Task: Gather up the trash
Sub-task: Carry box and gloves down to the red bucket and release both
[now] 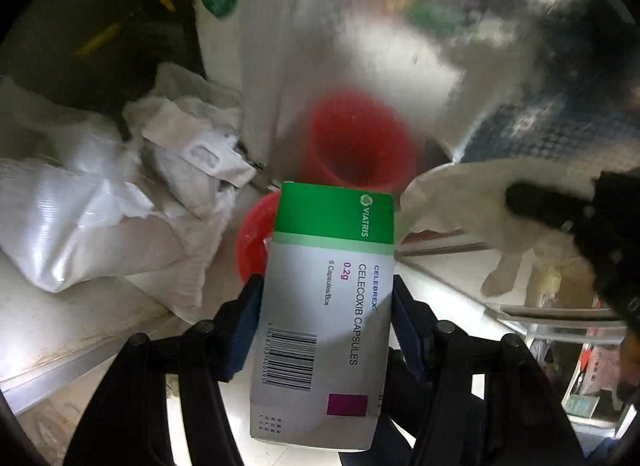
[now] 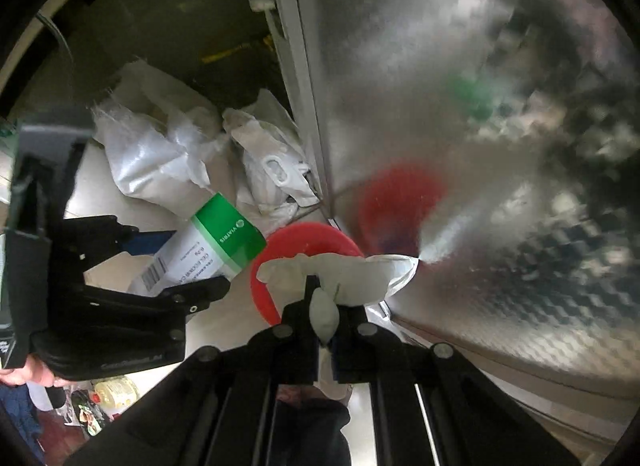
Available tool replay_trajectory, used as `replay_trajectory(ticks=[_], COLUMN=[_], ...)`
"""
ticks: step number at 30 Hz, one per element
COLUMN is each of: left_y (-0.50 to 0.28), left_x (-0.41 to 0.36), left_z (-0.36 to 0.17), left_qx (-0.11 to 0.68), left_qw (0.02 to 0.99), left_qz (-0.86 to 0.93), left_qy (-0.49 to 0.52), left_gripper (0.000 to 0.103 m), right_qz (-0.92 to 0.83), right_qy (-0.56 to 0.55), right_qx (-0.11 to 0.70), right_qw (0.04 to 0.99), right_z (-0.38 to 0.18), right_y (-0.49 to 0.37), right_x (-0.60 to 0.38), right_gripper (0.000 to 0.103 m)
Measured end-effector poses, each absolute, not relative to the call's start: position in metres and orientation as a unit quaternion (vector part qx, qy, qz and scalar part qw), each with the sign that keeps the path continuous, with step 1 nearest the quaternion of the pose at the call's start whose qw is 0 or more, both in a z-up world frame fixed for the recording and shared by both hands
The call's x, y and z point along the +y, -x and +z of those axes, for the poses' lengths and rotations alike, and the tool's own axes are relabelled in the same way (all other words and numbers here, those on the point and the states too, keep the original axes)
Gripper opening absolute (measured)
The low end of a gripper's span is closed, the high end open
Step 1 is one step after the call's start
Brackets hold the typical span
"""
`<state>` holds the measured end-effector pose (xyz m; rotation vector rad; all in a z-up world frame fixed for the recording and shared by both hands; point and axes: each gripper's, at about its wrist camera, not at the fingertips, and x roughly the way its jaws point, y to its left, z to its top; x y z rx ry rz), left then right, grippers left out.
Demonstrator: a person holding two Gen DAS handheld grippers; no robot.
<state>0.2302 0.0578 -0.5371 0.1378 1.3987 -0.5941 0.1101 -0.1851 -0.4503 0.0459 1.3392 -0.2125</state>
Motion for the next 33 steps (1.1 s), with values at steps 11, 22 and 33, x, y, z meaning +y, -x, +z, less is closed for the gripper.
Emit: replay_trajectory(ticks=[11, 22, 33], left_y=[-0.239, -0.240, -0.230], left_x=[0.058, 0.094, 0.122], left_z=[-0.548, -0.538, -0.555], left_qx=[0.628, 0.622, 0.631], left_qw=[0.726, 0.746, 0.746], left_qz=[-0.270, -0.236, -0.209], left_qy=[-0.072, -0.033, -0.048], left_gripper=[0.093, 0.103, 0.103], right_qz=[-0.092, -0.076, -0.045], right_qy=[-0.015, -0.016, -0.005], right_qx=[0.624, 0.627, 0.641], right_qw=[0.776, 0.775, 0.766], right_z=[-0.463, -0.479, -0.514], right_y=[-0.107, -0.109, -0.121], right_x=[-0.194, -0.186, -0.167], right_gripper=[0.003, 0.003, 0.003])
